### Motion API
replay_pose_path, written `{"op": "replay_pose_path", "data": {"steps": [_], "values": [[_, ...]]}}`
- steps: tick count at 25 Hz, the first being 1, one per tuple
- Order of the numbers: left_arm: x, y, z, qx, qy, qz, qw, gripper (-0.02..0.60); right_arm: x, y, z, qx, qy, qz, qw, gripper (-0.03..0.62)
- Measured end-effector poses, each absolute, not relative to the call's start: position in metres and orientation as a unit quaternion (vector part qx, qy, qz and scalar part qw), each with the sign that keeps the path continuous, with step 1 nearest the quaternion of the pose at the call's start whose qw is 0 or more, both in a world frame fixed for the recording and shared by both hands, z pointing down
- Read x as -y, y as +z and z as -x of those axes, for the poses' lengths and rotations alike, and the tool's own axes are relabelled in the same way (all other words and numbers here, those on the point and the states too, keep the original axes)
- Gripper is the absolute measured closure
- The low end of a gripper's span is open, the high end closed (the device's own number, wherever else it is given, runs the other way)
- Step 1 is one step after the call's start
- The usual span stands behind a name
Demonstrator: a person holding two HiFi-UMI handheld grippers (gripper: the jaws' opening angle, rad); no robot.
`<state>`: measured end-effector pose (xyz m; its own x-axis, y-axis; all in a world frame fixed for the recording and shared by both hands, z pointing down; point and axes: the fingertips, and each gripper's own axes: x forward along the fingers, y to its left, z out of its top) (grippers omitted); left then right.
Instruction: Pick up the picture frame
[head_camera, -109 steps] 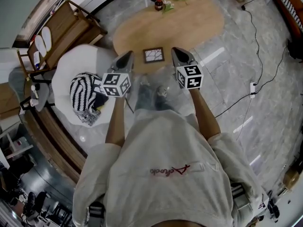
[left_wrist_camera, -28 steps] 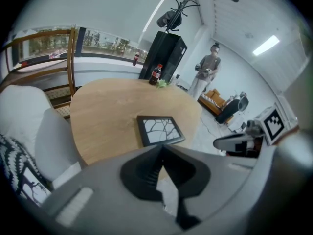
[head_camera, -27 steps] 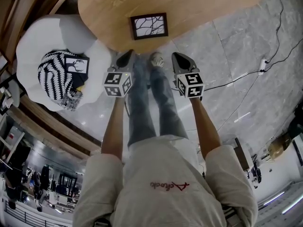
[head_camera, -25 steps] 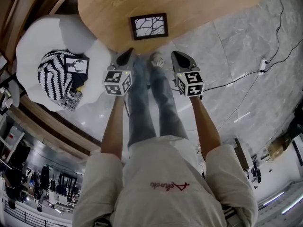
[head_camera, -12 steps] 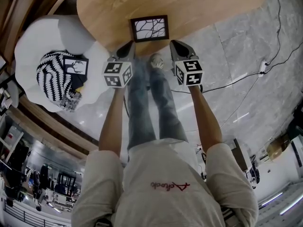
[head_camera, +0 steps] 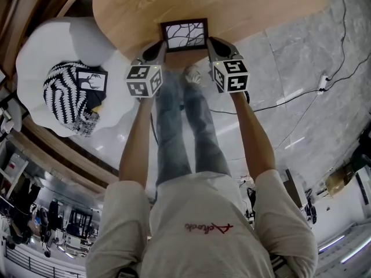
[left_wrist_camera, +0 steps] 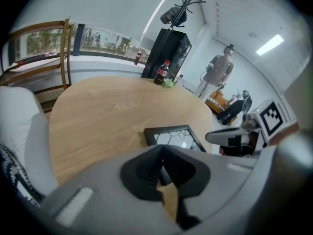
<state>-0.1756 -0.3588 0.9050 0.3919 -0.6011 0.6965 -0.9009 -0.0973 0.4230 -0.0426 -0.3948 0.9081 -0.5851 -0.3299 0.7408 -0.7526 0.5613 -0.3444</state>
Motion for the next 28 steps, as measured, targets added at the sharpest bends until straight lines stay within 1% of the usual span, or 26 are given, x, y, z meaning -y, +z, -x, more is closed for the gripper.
{"op": "replay_pose_path", "data": {"steps": [5,6,7,9,11,12,14,25,28], "values": [[0.367,0.909,0.178,0.527,0.169,-0.717,0.424,0.578,0.404,0.913,0.046,0.825,0.330,-0.333,0.316,0.588],[0.368,0.910,0.177,0.525,0.167,-0.718,0.426,0.535,0.405,0.914,0.046,0.825,0.329,-0.334,0.316,0.586],[0.368,0.912,0.176,0.523,0.166,-0.718,0.429,0.502,0.405,0.915,0.046,0.824,0.330,-0.334,0.317,0.566],[0.369,0.916,0.176,0.523,0.170,-0.715,0.432,0.474,0.406,0.918,0.046,0.822,0.333,-0.336,0.316,0.528],[0.370,0.919,0.177,0.528,0.178,-0.711,0.429,0.459,0.406,0.921,0.045,0.821,0.339,-0.335,0.316,0.491],[0.370,0.921,0.178,0.529,0.180,-0.709,0.429,0.441,0.406,0.923,0.045,0.820,0.342,-0.333,0.316,0.480],[0.371,0.924,0.177,0.530,0.184,-0.707,0.431,0.430,0.406,0.926,0.045,0.818,0.345,-0.332,0.318,0.480],[0.372,0.937,0.175,0.537,0.189,-0.696,0.437,0.428,0.404,0.938,0.050,0.813,0.352,-0.334,0.323,0.480],[0.373,0.937,0.176,0.539,0.189,-0.695,0.437,0.443,0.404,0.940,0.050,0.811,0.353,-0.336,0.324,0.484]]}}
